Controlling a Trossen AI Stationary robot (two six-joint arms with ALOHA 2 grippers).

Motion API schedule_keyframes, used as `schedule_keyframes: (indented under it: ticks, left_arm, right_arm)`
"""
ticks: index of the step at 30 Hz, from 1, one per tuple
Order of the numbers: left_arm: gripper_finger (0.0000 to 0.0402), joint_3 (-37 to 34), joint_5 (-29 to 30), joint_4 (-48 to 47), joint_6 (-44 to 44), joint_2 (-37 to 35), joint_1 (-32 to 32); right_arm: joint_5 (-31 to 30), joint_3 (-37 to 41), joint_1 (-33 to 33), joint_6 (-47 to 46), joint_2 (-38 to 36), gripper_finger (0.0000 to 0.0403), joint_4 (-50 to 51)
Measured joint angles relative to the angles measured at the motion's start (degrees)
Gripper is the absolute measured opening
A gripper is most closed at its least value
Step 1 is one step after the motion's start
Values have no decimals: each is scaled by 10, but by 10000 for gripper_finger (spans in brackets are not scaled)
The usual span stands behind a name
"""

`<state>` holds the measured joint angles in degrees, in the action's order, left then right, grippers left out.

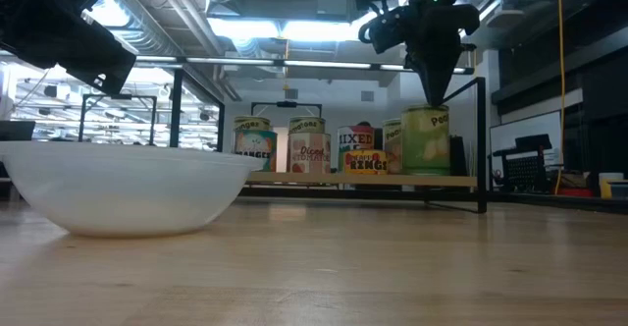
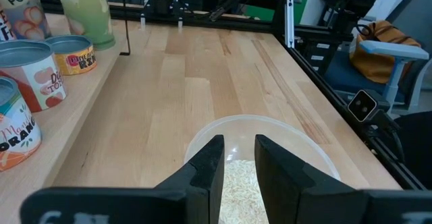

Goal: Pick and place cans onto a shelf
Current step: Put the canned pears on the shelf, then return to Home Position

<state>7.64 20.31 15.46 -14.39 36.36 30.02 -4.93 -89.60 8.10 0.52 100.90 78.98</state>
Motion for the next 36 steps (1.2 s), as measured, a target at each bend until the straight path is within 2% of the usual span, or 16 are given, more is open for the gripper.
schedule_keyframes:
  ticks: [16,20,25,30,36]
  left_arm:
    - [76,0,0,0,0,0,0]
    - [76,0,0,12,7,0,0]
    - [76,0,19,101,77,0,0]
    - [76,2,47,209,187,-20,0]
    - [76,28,48,189,257,-100,0]
  right_arm:
    - [0,-1,0,-2,0,73,-21]
    - [0,-24,0,-7,-1,73,-17]
    - [0,-89,-7,-3,-2,73,-14]
    - [0,-177,-27,-1,-3,73,-4]
    - [-1,-281,-68,31,-17,73,40]
